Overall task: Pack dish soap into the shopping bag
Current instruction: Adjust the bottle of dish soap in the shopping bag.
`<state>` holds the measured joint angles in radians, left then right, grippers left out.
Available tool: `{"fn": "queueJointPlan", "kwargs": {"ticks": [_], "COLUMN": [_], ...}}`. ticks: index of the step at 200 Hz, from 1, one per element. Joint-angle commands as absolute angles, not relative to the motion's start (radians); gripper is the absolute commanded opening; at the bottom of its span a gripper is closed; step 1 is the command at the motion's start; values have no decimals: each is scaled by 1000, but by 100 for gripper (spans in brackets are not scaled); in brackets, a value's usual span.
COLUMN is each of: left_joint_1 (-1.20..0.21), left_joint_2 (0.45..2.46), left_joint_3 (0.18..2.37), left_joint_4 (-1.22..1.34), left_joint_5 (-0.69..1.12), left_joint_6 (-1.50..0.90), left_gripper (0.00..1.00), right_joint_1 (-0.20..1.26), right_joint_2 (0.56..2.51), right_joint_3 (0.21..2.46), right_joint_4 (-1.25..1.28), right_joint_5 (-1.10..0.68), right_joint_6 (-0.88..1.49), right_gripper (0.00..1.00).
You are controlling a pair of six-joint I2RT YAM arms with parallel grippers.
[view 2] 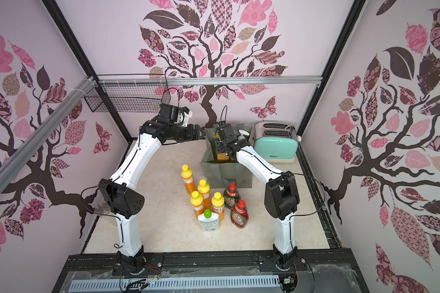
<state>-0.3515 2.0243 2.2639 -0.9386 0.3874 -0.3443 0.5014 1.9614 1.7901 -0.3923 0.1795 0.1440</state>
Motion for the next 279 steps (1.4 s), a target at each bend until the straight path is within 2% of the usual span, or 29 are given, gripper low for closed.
{"fn": "queueJointPlan", "kwargs": {"ticks": [1,15,34,41,59,62,127,165,170,174,184,200,218,232,249,260,279], "left_joint_1": [-360,-362,-361,-361,-360,-360,-342,-340,-340,-342,-342,-345,-350,-356,-363,-369,-381], "left_joint_2": [2036,2064,2090,2098,2114,2117,2085,2068,2064,2062,2060,2056,2053,2046,2031,2017,1992], "left_joint_3": [2290,2290,2290,2291,2305,2310,2345,2359,2356,2355,2353,2350,2332,2307,2271,2241,2186], "left_joint_4": [-893,-887,-876,-871,-870,-875,-956,-953,-946,-942,-935,-936,-933,-924,-907,-885,-851], "left_joint_5": [446,458,450,449,441,437,324,369,386,398,421,434,440,442,440,440,434], "left_joint_6": [-370,-371,-370,-370,-368,-366,-311,-332,-337,-342,-350,-353,-353,-351,-351,-355,-360], "left_gripper": [83,82,62,49,5,0,0,0,9,20,38,53,65,73,77,78,78], "right_joint_1": [477,477,476,477,476,476,476,476,476,475,475,475,475,475,475,474,468], "right_joint_2": [1908,1904,1892,1886,1871,1870,1870,1870,1871,1874,1882,1896,1897,1880,1836,1797,1715], "right_joint_3": [1799,1817,1847,1858,1886,1891,1969,1926,1914,1905,1887,1859,1849,1845,1846,1842,1815], "right_joint_4": [-337,-346,-359,-366,-383,-385,-430,-401,-395,-394,-391,-388,-391,-391,-398,-405,-412], "right_joint_5": [223,214,213,213,228,232,367,317,308,301,284,251,228,217,208,201,192], "right_joint_6": [150,152,148,145,135,132,71,94,98,101,108,117,124,122,116,114,115], "right_gripper": [0,0,0,0,0,0,0,0,0,0,2,9,20,37,59,64,65]}}
